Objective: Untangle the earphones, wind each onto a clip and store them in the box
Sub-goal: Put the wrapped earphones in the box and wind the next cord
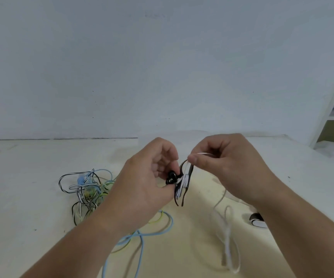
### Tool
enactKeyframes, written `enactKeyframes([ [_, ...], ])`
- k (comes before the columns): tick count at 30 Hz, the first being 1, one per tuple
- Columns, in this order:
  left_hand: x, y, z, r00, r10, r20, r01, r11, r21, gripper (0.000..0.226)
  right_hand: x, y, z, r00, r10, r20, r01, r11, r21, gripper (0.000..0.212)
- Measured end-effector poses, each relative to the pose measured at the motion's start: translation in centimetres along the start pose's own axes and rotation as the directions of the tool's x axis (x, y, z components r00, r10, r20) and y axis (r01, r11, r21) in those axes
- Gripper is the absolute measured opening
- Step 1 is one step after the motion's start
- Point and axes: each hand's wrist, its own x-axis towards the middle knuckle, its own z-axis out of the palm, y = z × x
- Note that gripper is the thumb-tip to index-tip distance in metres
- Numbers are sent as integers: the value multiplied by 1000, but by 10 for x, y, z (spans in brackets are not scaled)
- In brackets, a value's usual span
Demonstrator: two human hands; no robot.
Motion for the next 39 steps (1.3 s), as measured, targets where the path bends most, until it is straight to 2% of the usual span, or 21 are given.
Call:
enactKeyframes([
  [4,0,4,-1,999,15,42,-13,999,-48,37,3,3,0,997,23,-68,-23,1000,-8,17],
  [7,0,5,-1,999,8,43,-3,993,-115,41,5,9,0,994,92,-52,-92,996,6,20],
  [10,1,8,-1,1000,-6,-20,2,978,-207,37,4,14,3,983,171,63,-169,985,-33,25],
  [13,4,6,-2,980,-60,-188,12,970,-244,36,4,19,11,956,171,237,-154,984,-90,29],
  [17,6,-3,-5,921,-79,-382,37,992,-117,42,-1,19,22,886,154,438,-117,987,-110,29],
  [21,5,-7,-5,912,-22,-409,53,996,65,38,-5,15,25,846,74,528,-82,997,-8,29],
  [25,3,-7,-4,932,48,-360,53,963,265,36,-4,10,20,897,9,442,-77,988,136,29],
  [28,1,-6,-2,973,66,-223,23,927,374,35,-1,7,13,945,8,327,-71,981,182,24],
  [30,-2,-6,0,991,49,-121,1,925,380,36,0,5,7,975,14,222,-49,987,154,21],
  [33,-3,-4,3,998,11,-56,4,966,259,40,1,5,0,1000,-3,30,3,1000,-19,24],
  [35,-2,-2,3,999,-10,-36,15,990,141,41,3,6,-2,999,31,-42,-33,998,-46,23],
  [39,0,4,2,999,-43,-18,42,997,-68,44,5,15,0,988,150,-29,-150,988,-19,24],
])
